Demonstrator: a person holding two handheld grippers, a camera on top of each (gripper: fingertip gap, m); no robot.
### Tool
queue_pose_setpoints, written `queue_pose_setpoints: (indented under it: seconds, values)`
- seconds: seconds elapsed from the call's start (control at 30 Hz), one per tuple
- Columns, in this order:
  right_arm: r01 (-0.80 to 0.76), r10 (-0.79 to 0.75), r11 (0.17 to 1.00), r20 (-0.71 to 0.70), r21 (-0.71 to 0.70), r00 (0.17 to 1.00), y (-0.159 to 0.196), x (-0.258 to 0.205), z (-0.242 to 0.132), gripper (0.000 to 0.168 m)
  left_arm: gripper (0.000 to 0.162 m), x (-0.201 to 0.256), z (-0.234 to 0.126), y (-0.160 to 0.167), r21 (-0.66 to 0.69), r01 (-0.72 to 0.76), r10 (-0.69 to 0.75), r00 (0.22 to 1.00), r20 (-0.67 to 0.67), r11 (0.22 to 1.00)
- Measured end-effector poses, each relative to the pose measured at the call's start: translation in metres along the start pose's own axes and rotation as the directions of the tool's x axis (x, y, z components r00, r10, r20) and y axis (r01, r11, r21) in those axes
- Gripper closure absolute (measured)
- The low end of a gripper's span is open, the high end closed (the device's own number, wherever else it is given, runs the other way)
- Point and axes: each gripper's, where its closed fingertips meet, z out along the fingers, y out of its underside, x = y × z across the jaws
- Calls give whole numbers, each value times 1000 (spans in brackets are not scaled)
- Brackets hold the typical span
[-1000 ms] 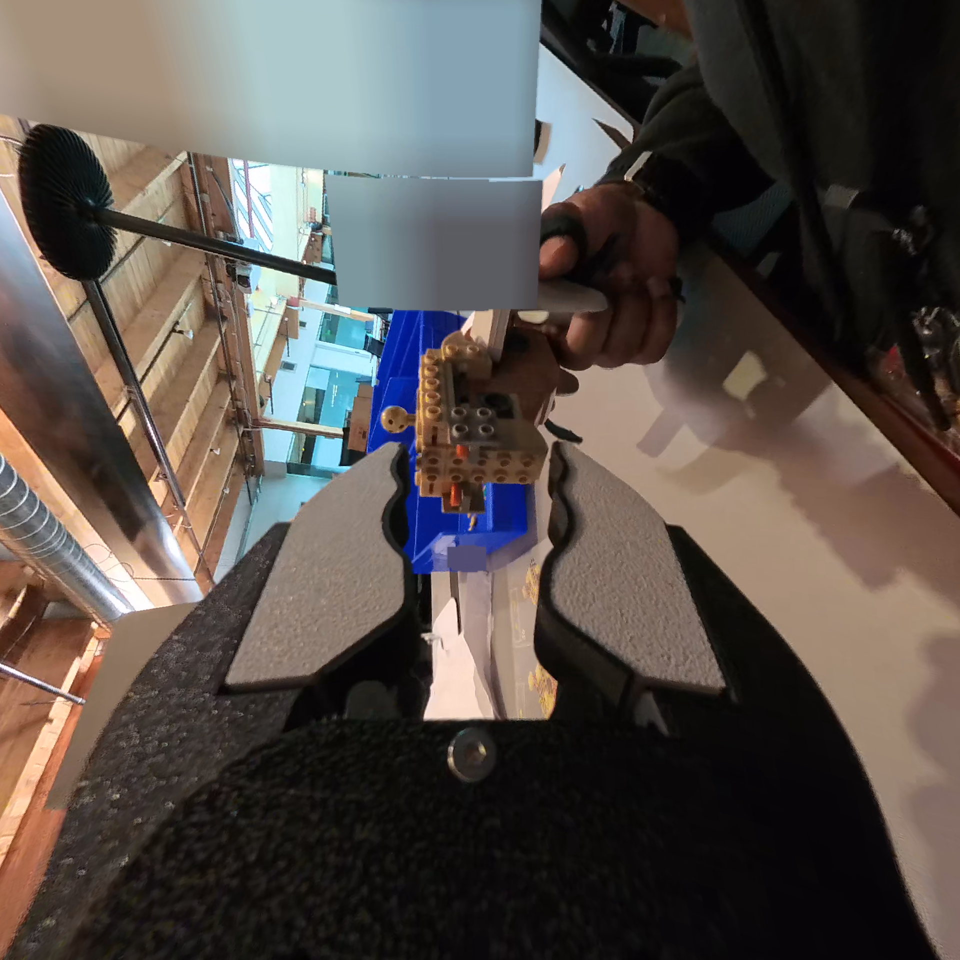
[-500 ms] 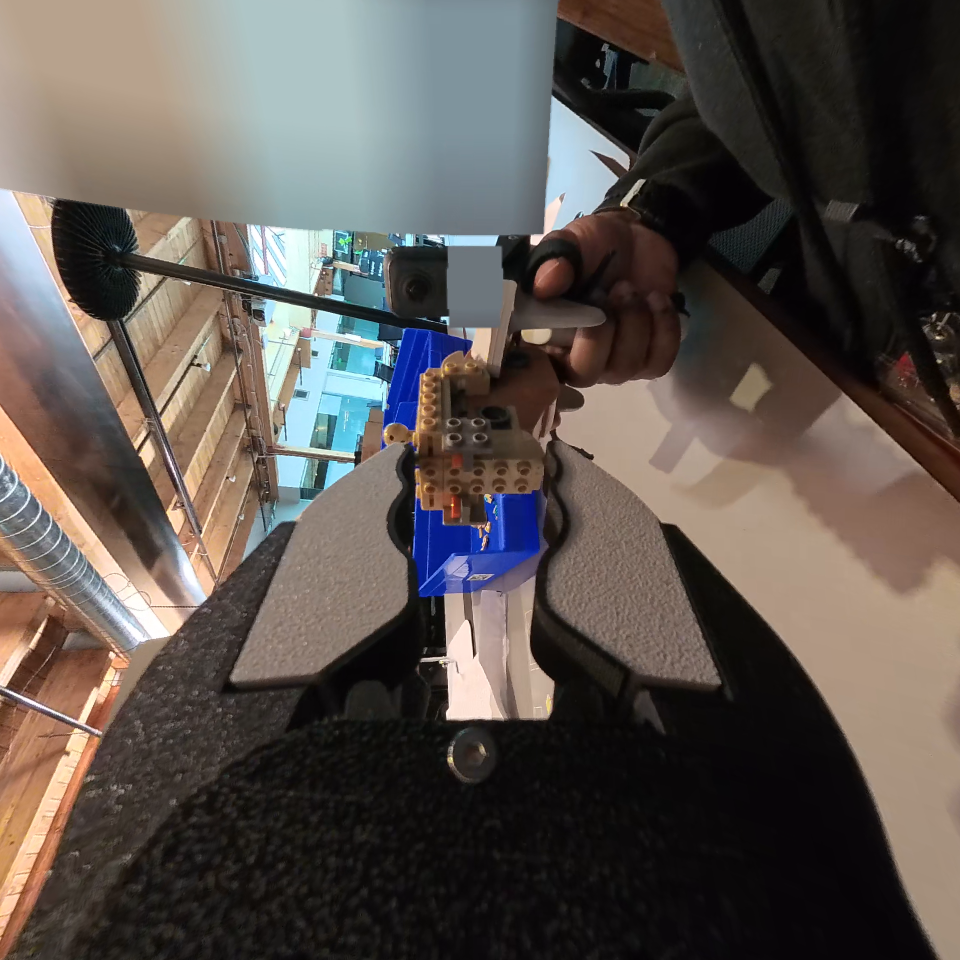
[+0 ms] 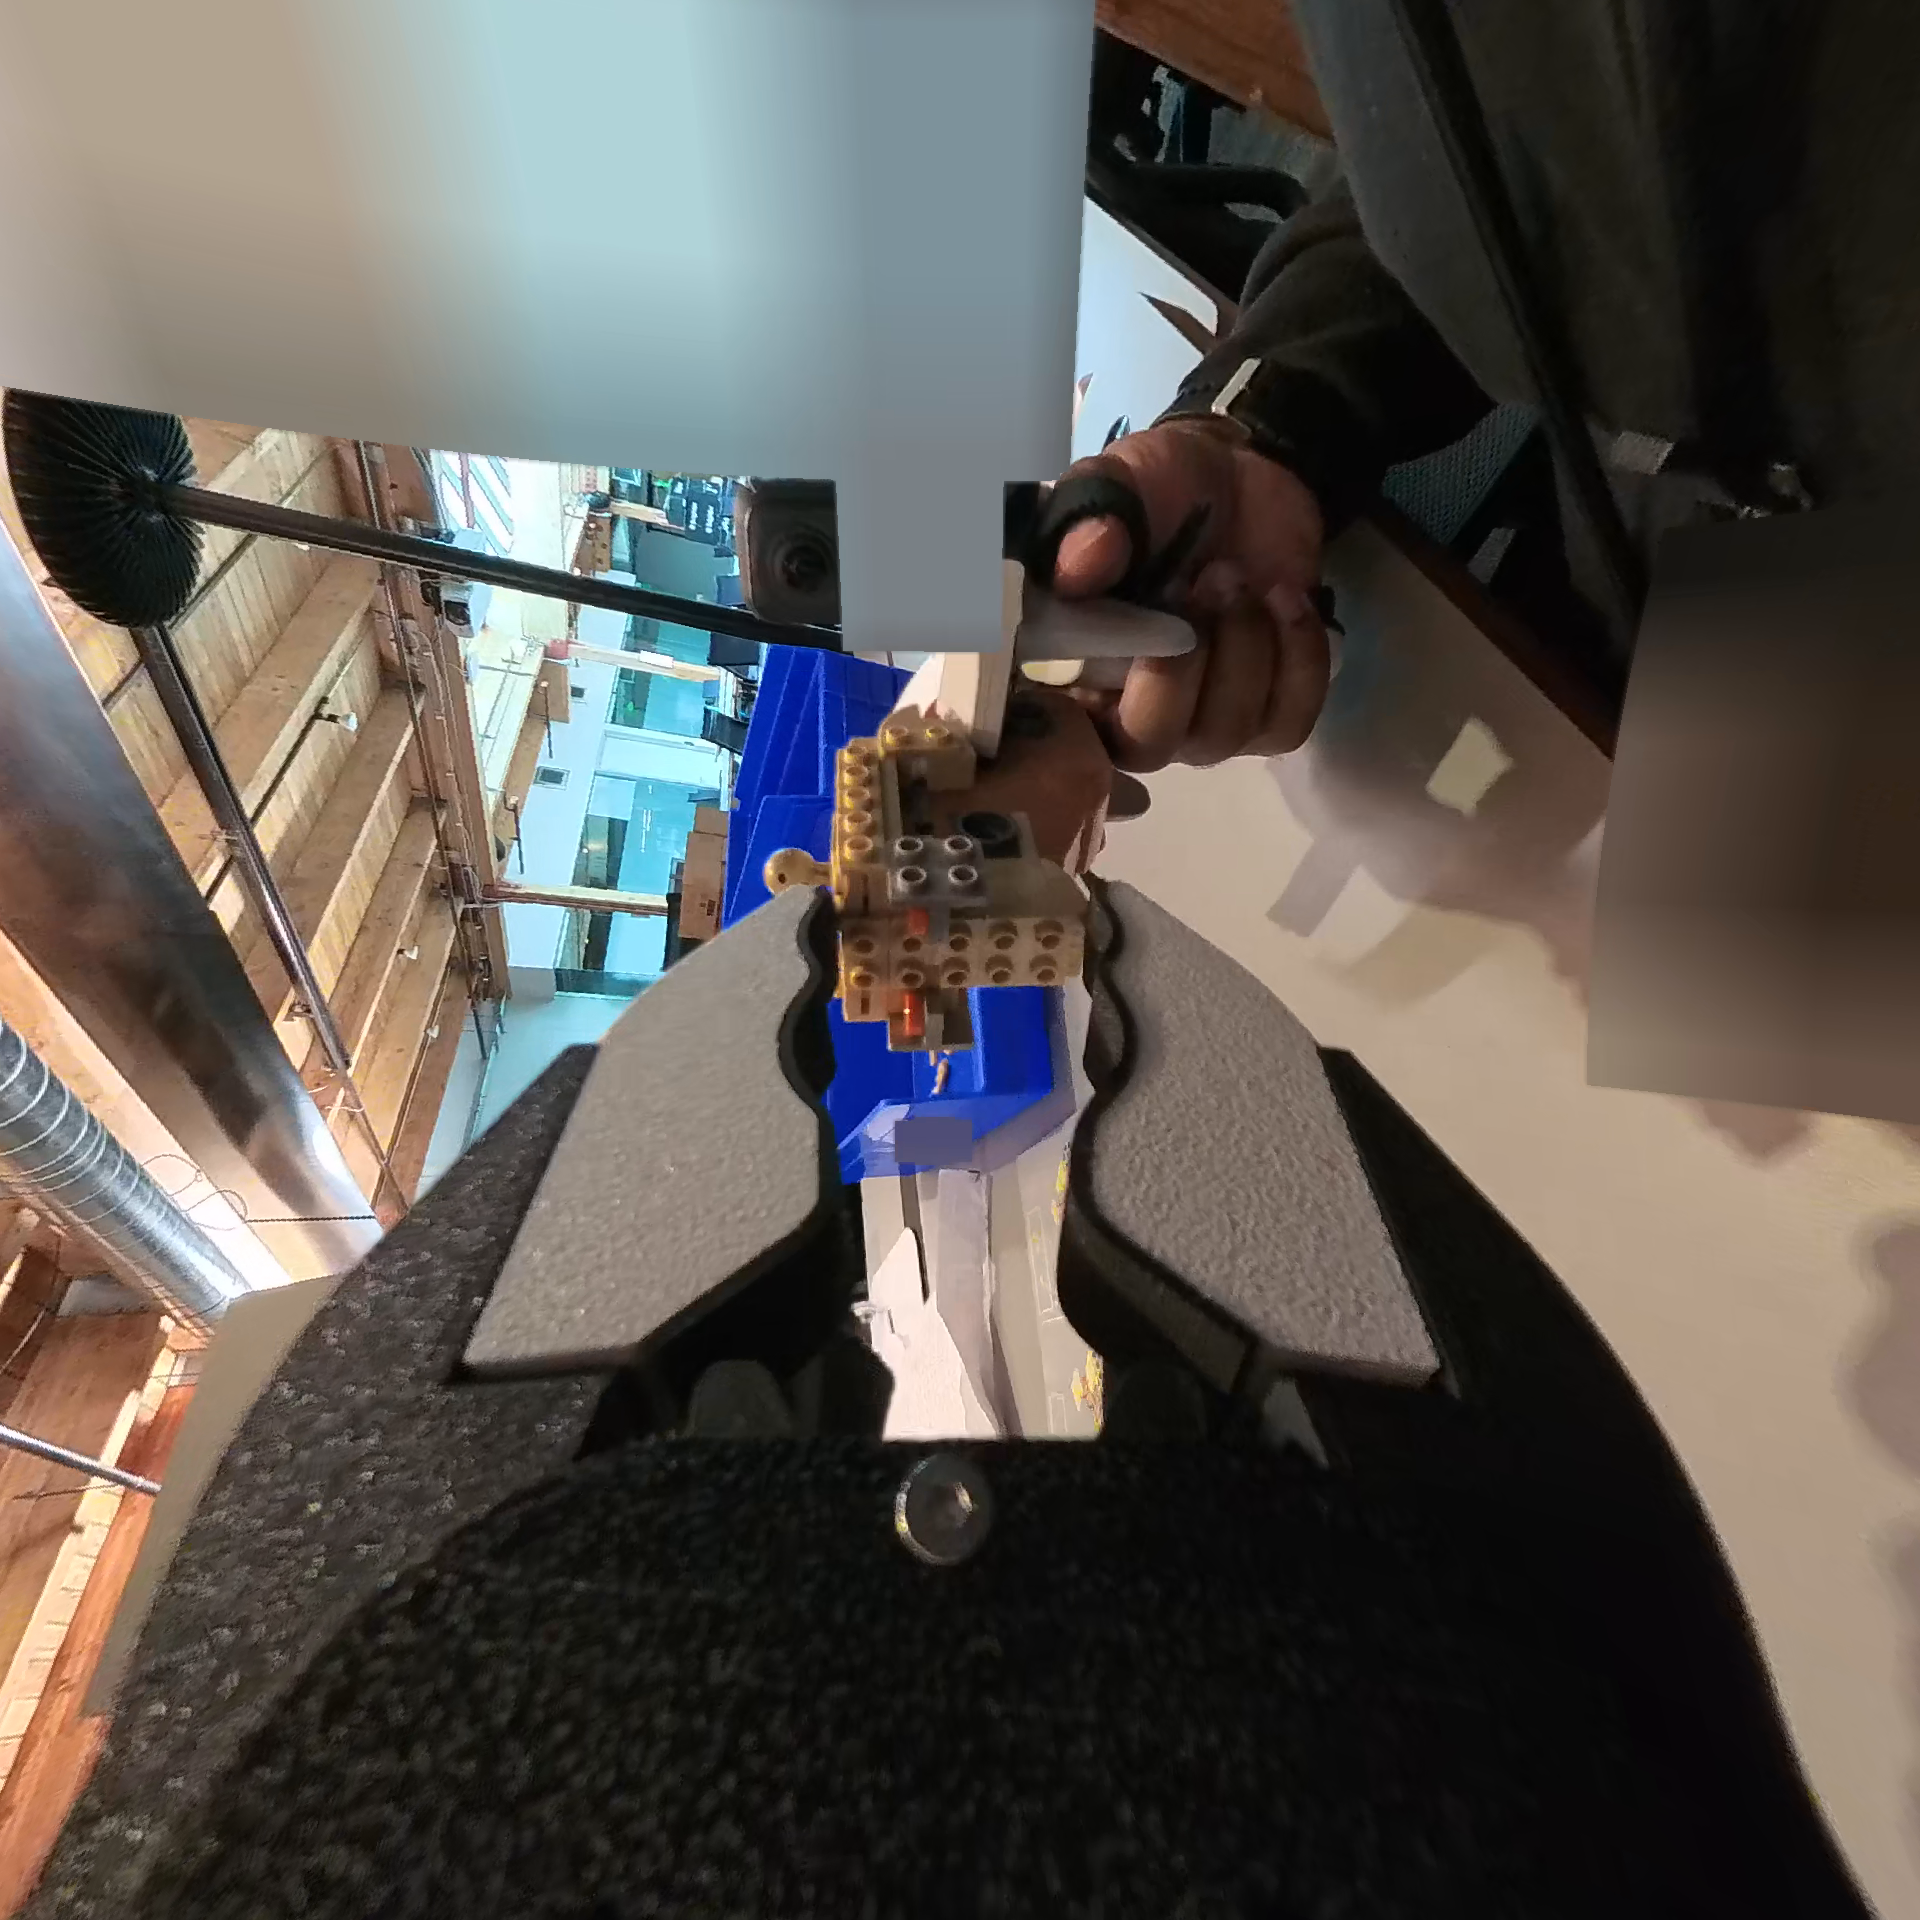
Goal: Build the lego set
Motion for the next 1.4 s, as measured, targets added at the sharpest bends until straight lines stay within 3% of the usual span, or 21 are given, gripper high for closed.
queue_pose_setpoints:
  seconds: [0.5, 0.7, 0.9, 1.03, 1.4]
  values:
    - [23, -23, 999, -2, -25, 1000, 4, -2, 2, 150, 117, 3, -3, -2, 0, -3, 3, 999, -33, 1000]
    - [18, -18, 1000, -7, 13, 1000, -3, 0, 0, 151, 116, -2, 0, 0, -8, -27, 27, 999, 29, 1000]
    - [30, -30, 999, -3, 15, 1000, -3, -2, 0, 151, 105, -7, -5, -3, 62, 65, -68, 996, 51, 996]
    - [30, -30, 999, 4, 18, 1000, -3, -4, 0, 151, 104, -2, -2, 7, 12, 33, -34, 999, 23, 999]
    - [36, -36, 999, 6, 11, 999, -2, -4, 1, 151, 115, -2, 1, 10, 11, 6, -6, 1000, -6, 1000]
